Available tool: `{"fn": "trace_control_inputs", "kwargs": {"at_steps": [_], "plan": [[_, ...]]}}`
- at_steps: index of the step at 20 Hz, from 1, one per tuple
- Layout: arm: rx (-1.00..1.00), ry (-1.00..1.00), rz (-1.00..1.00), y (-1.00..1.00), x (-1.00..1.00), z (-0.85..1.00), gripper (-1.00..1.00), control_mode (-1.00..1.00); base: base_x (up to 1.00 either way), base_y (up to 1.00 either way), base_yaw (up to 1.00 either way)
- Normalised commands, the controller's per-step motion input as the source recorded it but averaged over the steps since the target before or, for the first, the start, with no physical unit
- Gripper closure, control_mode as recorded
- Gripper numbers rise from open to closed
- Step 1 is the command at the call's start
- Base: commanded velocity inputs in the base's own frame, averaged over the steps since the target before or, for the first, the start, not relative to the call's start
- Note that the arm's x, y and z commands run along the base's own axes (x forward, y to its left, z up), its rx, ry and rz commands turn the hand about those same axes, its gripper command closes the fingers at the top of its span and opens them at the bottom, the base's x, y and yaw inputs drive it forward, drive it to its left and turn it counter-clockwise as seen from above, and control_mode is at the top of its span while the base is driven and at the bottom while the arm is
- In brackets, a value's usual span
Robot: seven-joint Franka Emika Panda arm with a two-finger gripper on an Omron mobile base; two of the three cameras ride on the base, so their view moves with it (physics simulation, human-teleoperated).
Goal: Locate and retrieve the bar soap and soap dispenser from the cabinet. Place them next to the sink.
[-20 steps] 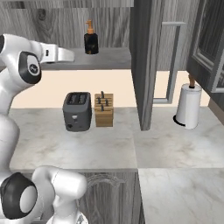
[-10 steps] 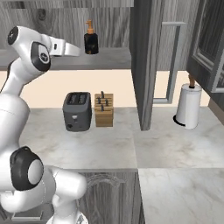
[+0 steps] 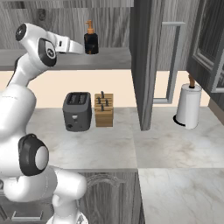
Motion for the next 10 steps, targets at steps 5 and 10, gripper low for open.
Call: {"fn": "trace_control_inputs", "kwargs": {"at_steps": [5,10], "plan": [[0.09,0.0,0.09,0.0,0.42,-0.03,-1.0,-1.0,0.0,0.0,0.0],[0.08,0.01,0.06,-0.01,0.31,0.03,-1.0,-1.0,0.0,0.0,0.0]]}}
